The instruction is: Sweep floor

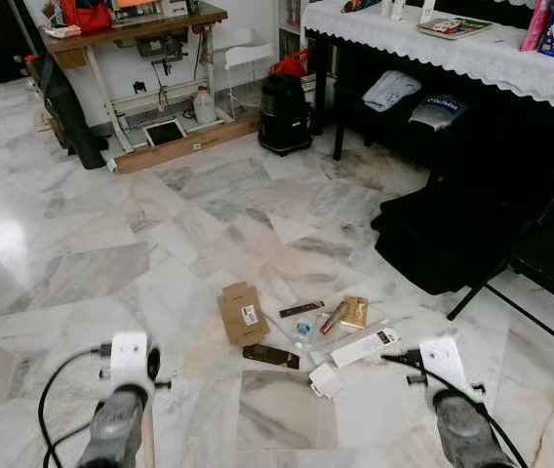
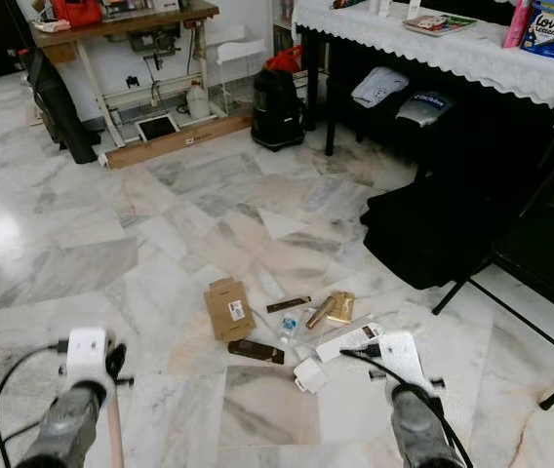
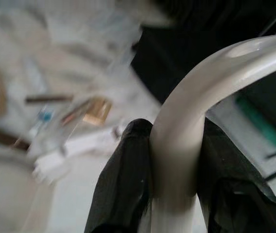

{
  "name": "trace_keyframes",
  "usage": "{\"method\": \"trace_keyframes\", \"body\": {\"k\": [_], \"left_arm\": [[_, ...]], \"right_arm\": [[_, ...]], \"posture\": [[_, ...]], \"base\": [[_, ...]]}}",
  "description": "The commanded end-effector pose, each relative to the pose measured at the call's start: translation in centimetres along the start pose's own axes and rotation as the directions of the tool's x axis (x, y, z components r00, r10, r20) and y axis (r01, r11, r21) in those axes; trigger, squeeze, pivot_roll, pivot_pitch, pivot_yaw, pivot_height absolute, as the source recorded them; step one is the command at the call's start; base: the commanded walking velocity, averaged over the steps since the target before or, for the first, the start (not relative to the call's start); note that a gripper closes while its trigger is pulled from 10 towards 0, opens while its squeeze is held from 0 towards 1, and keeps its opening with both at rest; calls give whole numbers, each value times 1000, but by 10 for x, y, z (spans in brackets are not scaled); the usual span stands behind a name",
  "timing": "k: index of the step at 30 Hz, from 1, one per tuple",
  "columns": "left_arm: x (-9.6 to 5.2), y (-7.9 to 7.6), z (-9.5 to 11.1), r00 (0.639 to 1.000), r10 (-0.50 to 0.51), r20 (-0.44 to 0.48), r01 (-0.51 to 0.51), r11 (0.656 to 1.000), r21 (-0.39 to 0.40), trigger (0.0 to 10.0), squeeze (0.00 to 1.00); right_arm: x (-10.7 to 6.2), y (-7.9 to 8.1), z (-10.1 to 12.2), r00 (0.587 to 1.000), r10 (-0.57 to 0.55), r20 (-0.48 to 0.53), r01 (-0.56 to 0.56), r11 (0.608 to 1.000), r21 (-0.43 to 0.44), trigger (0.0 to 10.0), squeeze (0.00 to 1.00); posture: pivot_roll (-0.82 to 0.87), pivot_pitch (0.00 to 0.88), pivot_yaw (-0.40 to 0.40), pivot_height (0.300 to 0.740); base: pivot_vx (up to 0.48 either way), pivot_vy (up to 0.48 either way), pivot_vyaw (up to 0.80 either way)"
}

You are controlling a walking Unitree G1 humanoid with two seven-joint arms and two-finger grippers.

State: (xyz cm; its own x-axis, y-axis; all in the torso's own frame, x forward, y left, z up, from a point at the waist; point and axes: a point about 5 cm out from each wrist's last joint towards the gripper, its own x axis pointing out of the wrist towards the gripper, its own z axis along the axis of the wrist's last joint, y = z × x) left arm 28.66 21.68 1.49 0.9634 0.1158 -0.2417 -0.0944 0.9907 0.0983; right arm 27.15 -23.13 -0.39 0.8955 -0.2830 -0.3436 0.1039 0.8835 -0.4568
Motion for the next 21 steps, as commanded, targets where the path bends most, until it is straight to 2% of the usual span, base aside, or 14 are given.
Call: {"method": "trace_keyframes", "body": {"k": [1, 4, 5, 9, 11, 15, 21], "left_arm": [[11, -3, 29, 991, -22, 131, 19, 1000, 25, 10000, 0], [14, -6, 39, 985, -33, 168, 29, 999, 26, 10000, 0], [17, -7, 47, 979, -40, 200, 35, 999, 29, 10000, 0], [21, -9, 64, 963, -47, 267, 41, 999, 25, 10000, 0], [22, -9, 67, 960, -48, 276, 43, 999, 24, 10000, 0], [24, -11, 78, 945, -48, 324, 45, 999, 16, 10000, 0], [23, -12, 89, 924, -40, 380, 44, 999, -2, 10000, 0]], "right_arm": [[9, -6, 36, 983, -66, 170, 70, 997, -18, 10000, 0], [10, -6, 48, 968, -82, 236, 88, 996, -15, 10000, 0], [10, -7, 59, 949, -101, 298, 99, 995, 23, 10000, 0], [10, -6, 76, 922, -122, 368, 92, 991, 97, 10000, 0], [10, -5, 77, 921, -120, 369, 81, 989, 120, 10000, 0], [11, -3, 79, 932, -141, 333, 46, 960, 276, 10000, 0], [9, 0, 83, 922, -154, 356, 39, 950, 309, 10000, 0]], "posture": [[-109, 0, 50, 740], [-108, 0, 51, 740], [-109, 0, 54, 740], [-110, 0, 60, 740], [-110, 0, 60, 740], [-105, 0, 68, 740], [-102, 0, 73, 740]], "base": [[0, 0, 0], [0, 0, 0], [0, 0, 0], [0, 0, 0], [0, 0, 0], [0, 0, 0], [0, 0, 0]]}}
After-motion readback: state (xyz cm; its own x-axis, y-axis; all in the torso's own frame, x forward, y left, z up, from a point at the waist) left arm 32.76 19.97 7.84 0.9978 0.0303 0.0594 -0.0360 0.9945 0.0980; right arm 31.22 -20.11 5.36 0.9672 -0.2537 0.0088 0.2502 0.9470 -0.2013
